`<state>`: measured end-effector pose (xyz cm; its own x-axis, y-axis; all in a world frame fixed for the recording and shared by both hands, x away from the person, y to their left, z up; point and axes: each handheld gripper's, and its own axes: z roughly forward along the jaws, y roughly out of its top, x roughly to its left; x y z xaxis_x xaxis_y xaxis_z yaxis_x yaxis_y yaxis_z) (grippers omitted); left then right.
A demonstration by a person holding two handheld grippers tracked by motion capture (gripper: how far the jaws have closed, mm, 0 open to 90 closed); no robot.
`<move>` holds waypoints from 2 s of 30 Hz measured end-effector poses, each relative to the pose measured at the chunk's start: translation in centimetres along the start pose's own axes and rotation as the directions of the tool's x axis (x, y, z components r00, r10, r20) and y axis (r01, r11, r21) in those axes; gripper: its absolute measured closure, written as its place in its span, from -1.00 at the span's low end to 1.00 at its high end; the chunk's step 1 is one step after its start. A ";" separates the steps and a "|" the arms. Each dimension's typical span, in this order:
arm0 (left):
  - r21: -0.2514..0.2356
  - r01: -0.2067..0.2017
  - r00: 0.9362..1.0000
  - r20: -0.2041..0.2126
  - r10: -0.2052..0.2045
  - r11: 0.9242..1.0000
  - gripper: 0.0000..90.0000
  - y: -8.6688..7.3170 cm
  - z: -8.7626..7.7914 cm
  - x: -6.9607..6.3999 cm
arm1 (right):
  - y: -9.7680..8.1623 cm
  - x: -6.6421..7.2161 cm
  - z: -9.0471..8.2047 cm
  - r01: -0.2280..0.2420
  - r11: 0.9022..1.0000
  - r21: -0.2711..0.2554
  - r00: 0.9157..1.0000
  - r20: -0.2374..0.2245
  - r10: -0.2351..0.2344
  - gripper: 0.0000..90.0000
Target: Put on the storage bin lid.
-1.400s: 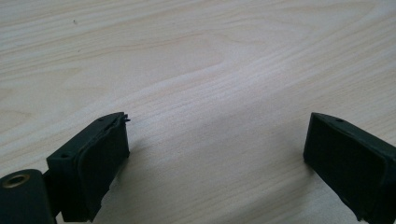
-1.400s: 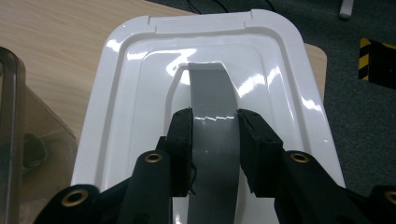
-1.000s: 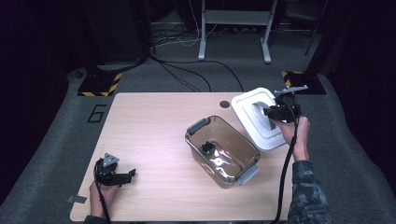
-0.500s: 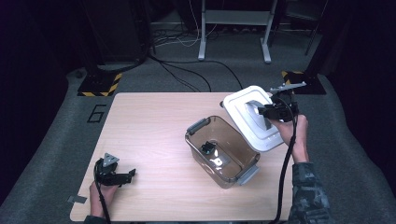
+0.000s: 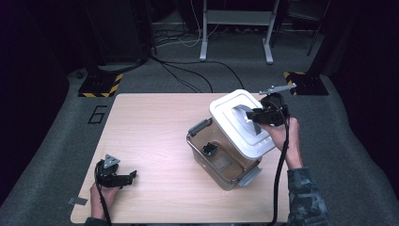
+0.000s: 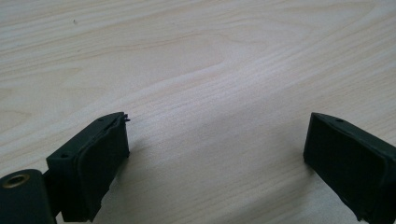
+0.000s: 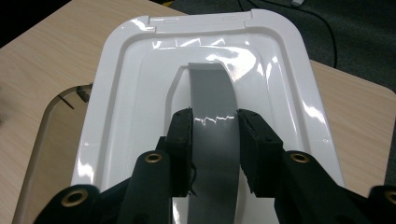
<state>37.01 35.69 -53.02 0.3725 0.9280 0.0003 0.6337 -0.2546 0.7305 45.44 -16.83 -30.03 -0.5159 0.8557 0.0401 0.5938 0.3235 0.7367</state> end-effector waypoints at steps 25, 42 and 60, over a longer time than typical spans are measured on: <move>-0.002 -0.002 1.000 0.003 0.002 1.000 -0.85 0.0 0.0 0.0 | -2.2 6.1 3.1 0.056 0.996 0.073 0.993 -0.104 -0.048 0.48; -0.005 -0.002 1.000 0.004 0.002 1.000 -0.84 0.0 0.0 0.0 | -3.9 7.4 4.4 0.092 0.991 0.100 0.992 -0.100 -0.082 0.48; -0.004 -0.002 1.000 0.004 0.002 1.000 -0.84 0.0 0.0 0.0 | -4.5 5.5 1.8 0.060 0.998 0.002 0.998 -0.030 -0.060 -0.57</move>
<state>36.99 35.68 -53.04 0.3766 0.9264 -0.0010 0.6299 -0.2553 0.7335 41.02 -12.86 -34.32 -0.5684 0.8226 0.0161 0.5635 0.3749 0.7362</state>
